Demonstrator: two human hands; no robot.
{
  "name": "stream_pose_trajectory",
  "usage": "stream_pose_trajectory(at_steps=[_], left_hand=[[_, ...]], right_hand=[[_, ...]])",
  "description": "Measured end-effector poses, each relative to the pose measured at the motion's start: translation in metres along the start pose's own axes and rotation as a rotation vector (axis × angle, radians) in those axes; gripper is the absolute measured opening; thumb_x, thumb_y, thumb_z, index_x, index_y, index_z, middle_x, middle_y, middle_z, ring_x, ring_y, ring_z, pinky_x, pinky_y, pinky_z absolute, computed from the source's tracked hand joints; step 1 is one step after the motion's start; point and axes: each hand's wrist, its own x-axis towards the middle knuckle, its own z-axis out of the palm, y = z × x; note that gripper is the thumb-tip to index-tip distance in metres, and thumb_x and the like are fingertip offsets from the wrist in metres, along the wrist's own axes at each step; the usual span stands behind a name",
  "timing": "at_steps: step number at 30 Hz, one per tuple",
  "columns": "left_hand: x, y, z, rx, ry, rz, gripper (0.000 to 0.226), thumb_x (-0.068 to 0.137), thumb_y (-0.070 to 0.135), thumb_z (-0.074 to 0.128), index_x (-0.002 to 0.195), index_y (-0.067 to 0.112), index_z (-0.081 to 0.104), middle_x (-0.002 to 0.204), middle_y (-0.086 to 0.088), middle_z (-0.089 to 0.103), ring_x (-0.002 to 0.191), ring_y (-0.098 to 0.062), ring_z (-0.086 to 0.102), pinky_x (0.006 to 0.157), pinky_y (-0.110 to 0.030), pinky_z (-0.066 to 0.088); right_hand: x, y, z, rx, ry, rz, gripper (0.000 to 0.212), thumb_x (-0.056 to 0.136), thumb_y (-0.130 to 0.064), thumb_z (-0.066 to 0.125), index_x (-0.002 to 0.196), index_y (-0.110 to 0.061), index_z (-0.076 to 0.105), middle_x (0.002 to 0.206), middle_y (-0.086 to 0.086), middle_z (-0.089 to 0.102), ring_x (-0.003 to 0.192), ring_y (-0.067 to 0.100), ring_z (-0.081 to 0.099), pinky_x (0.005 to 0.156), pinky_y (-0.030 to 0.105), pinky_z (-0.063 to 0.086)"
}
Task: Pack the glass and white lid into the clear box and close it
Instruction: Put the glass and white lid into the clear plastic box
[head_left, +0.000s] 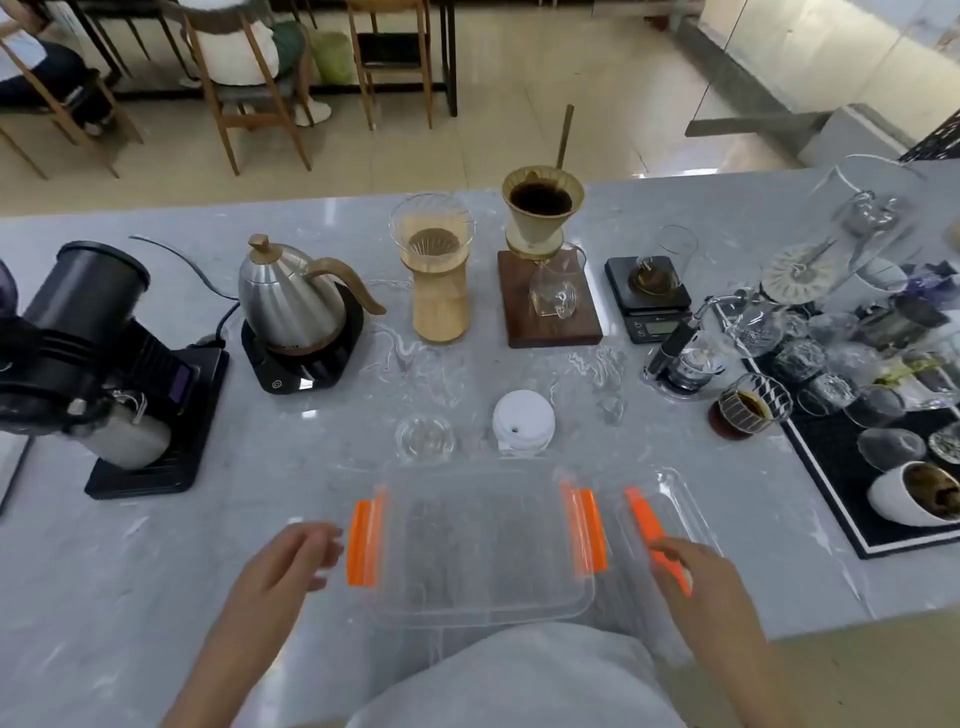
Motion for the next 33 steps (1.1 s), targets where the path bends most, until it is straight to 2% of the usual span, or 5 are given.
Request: stream_pose_trajectory(at_steps=[4,11,22,29,33], left_hand=[[0.028,0.016,0.054,0.228,-0.06,0.227,0.055,0.104,0.019,0.053,0.155,0.021,0.033,0.154,0.007,0.033,0.146,-0.014,0.031,0.119,-0.03,0.023],[0.026,-0.015,0.078,0.297,-0.038,0.22,0.07,0.104,-0.003,0.035,0.162,0.024,0.009,0.166,0.0,0.022,0.152,-0.018,0.023,0.122,-0.037,0.021],[0.067,0.036,0.063,0.476,0.183,0.315,0.036,0.103,0.031,0.048,0.134,0.013,0.056,0.138,-0.004,0.056,0.13,-0.026,0.048,0.102,-0.03,0.035],[0.171,0.087,0.125,1.122,-0.354,0.054,0.081,0.091,0.045,0.067,0.151,0.002,0.032,0.155,-0.017,0.032,0.14,-0.043,0.037,0.111,-0.049,0.037],[0.179,0.056,0.151,1.299,-0.332,0.006,0.054,0.102,0.015,0.044,0.151,-0.001,0.028,0.153,-0.019,0.03,0.137,-0.045,0.038,0.106,-0.054,0.042]], right_hand=[[0.033,-0.021,0.017,-0.341,-0.091,-0.068,0.061,0.094,-0.041,0.053,0.151,-0.034,0.033,0.16,0.006,0.026,0.145,0.036,0.026,0.116,0.047,0.023],[0.036,-0.027,0.054,-0.325,-0.135,-0.018,0.072,0.095,-0.035,0.041,0.152,-0.047,-0.002,0.166,0.0,-0.008,0.147,0.034,0.011,0.114,0.054,0.023],[0.108,-0.079,-0.004,-0.295,-0.139,-0.065,0.06,0.093,-0.048,0.052,0.149,-0.033,0.036,0.154,0.003,0.039,0.136,0.036,0.035,0.109,0.048,0.032],[0.189,-0.209,0.015,-0.411,-0.543,-0.158,0.094,0.079,-0.053,0.072,0.154,-0.025,0.023,0.157,0.012,0.029,0.14,0.034,0.036,0.108,0.044,0.036],[0.19,-0.206,0.052,-0.504,-0.462,-0.101,0.09,0.072,-0.052,0.077,0.146,-0.027,0.033,0.147,0.017,0.031,0.132,0.038,0.04,0.105,0.043,0.037]])
